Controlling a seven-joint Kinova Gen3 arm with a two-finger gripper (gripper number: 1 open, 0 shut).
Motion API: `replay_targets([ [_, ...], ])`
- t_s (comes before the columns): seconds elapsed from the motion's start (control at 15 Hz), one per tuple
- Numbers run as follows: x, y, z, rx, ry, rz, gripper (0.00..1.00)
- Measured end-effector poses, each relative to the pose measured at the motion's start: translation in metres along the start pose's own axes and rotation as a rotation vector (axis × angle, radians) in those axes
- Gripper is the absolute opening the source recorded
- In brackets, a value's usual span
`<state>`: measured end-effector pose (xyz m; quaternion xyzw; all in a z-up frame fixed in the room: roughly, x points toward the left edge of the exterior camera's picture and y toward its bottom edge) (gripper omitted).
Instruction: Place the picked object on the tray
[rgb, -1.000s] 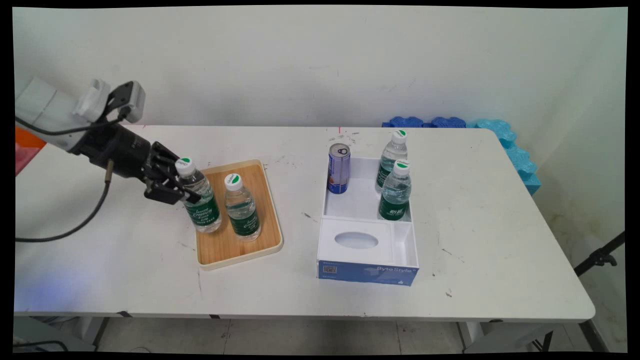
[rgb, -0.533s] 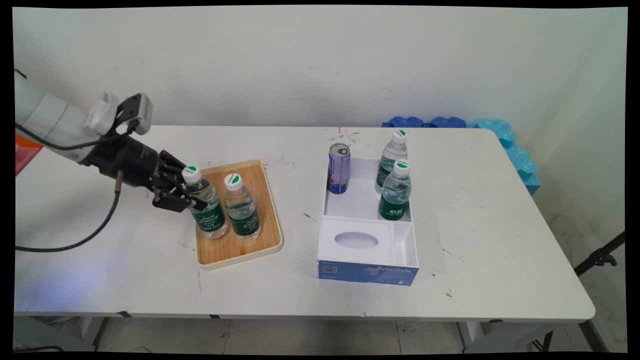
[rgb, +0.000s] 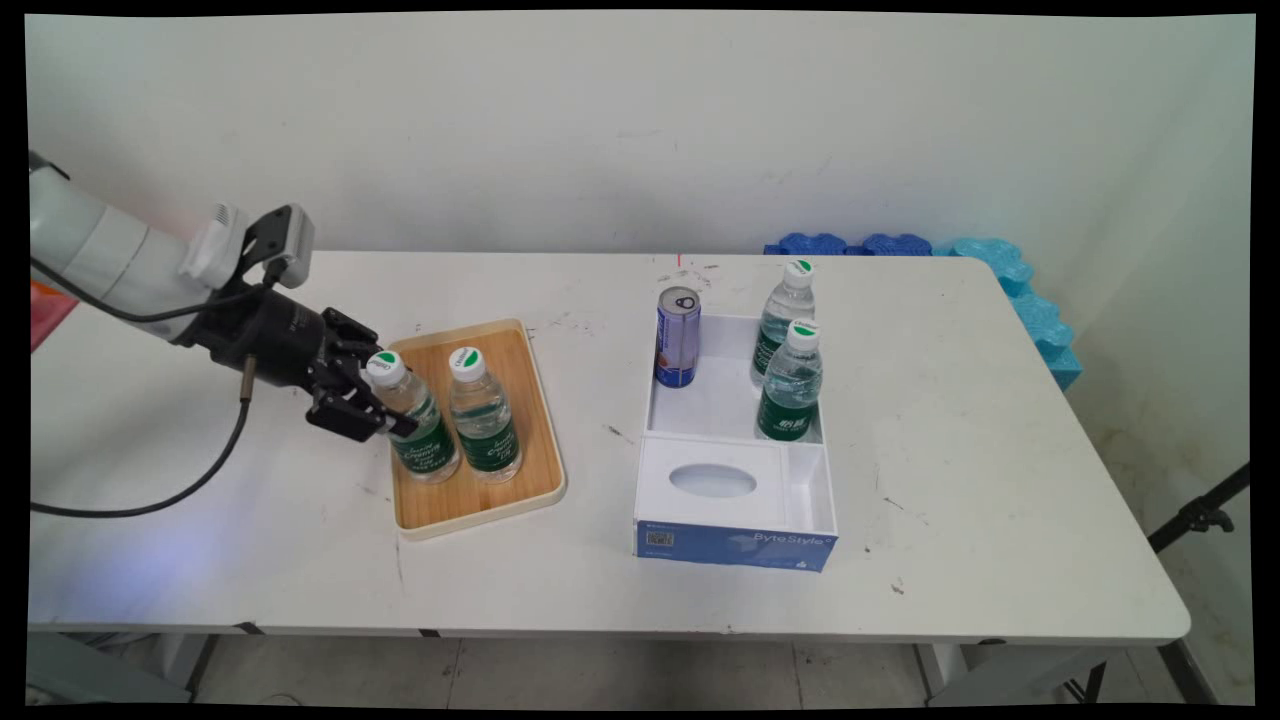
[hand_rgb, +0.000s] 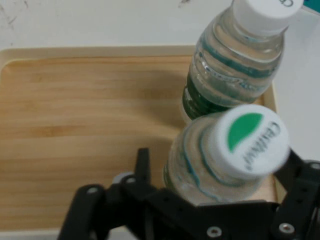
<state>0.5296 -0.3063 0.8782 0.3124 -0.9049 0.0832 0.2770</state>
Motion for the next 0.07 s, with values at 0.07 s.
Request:
replay_targets([
  [0.07,-0.0003,0.0001,0.0007,-0.001,0.003,0.003,1.0],
])
